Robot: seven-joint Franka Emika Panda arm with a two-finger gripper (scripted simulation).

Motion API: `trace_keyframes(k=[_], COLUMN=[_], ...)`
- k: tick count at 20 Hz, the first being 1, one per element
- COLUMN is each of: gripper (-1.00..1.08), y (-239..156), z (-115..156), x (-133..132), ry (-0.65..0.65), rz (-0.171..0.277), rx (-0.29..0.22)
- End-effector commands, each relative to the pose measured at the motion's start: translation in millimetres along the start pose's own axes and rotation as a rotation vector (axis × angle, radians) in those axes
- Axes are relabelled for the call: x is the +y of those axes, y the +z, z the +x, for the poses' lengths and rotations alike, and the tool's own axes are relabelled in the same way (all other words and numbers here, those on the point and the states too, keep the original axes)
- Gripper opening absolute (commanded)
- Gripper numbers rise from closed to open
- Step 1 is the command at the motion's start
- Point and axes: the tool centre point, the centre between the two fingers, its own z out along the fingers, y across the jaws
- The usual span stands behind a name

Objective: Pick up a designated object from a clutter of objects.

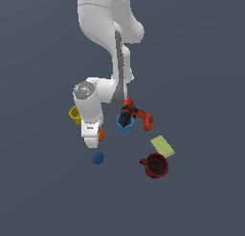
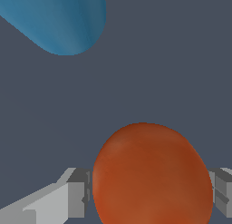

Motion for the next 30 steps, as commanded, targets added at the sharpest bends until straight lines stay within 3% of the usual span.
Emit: trace_keyframes(k=[1, 12, 30], gripper=[-1.00, -1.00, -1.00], y=[-8, -72, -233], z=[3, 32, 107], x=[-1, -15, -45], ry=[-0.001, -0.002, -0.005], rz=[-0.003, 0.000, -0.001], rx=[-0.001, -0.003, 0.003])
